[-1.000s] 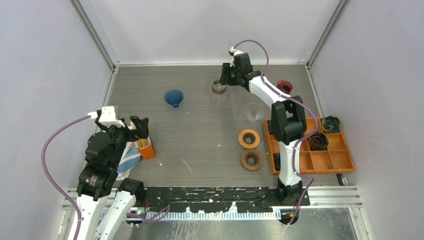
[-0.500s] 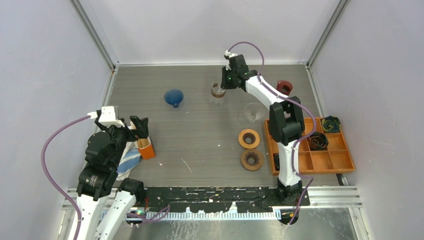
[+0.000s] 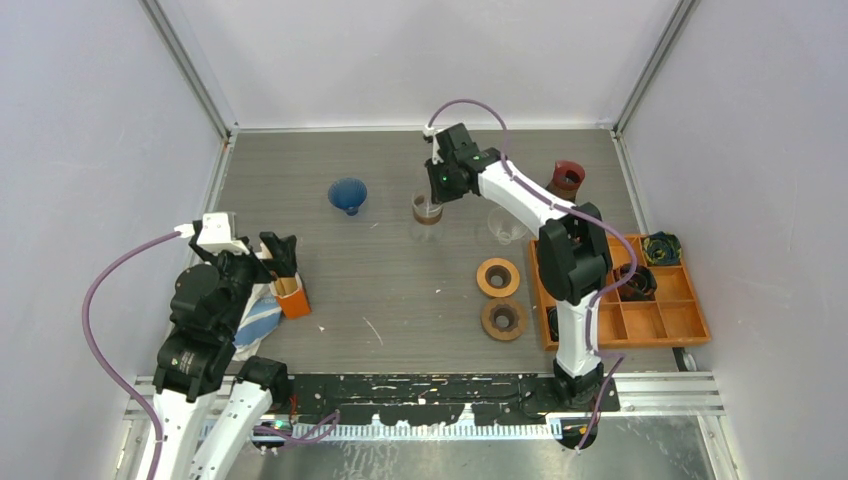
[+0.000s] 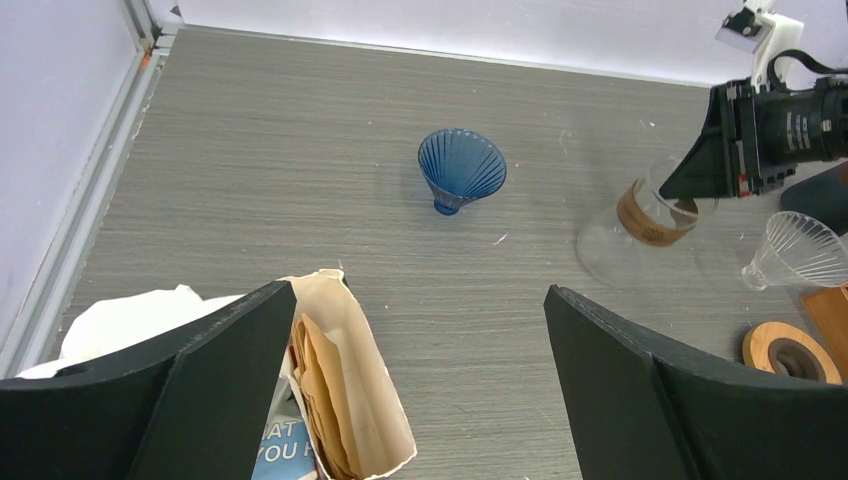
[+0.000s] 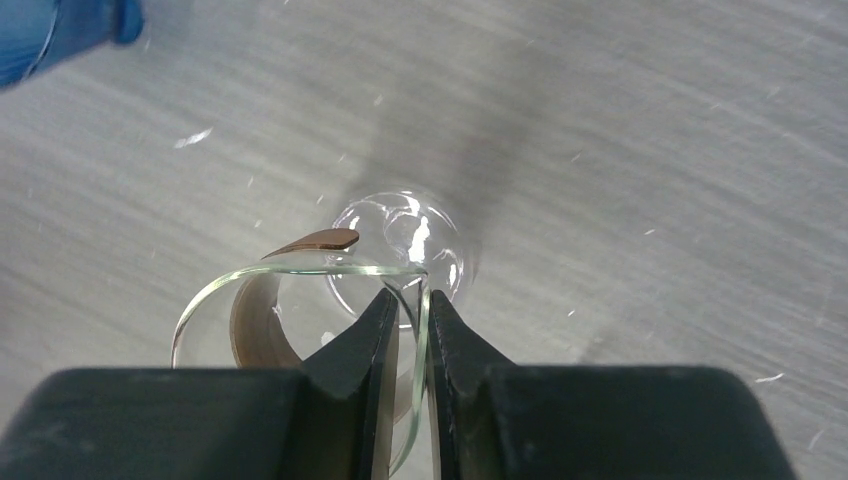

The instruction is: Place the coffee filter in the dripper

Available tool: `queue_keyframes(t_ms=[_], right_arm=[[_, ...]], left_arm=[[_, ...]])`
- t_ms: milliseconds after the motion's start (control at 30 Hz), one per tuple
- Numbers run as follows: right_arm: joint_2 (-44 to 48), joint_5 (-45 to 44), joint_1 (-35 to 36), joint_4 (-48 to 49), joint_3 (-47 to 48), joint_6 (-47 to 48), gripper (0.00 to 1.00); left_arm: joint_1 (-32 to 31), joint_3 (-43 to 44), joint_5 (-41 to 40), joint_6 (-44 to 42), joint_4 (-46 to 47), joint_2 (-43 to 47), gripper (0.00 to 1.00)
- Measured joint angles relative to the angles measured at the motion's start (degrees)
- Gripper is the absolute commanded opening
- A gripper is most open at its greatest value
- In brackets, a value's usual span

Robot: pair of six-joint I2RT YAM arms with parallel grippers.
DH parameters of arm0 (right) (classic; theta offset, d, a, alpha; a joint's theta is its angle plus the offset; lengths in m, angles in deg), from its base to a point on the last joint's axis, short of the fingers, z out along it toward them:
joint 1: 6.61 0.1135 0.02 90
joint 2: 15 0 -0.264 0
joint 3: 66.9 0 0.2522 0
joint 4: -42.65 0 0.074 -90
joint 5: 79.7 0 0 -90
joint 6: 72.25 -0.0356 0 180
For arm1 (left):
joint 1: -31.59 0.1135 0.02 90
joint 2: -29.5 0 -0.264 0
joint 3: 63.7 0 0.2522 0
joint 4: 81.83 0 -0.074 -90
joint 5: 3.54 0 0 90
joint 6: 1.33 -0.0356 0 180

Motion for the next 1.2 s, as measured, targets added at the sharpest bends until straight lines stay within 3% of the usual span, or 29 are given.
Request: queue_keyframes(t_ms=[433,800,1200], right_arm=[[12.5,-0.6,11.7,-1.0,-14.8,1.7,0.16],[17.6,-1.0,15.7,3.1,-23.0,1.8,0.19],[21.0,-1.1,15.8,6.4,-24.3,1.7,0.42]], left_arm=[[0.0,0.0,0.2,0.0,0.0,0.7,0.99],[0.0,0.0,1.2,-0.1,0.0,0.8,0.99],[0.0,0.0,1.7,-0.2,-0.1,0.8,0.99]])
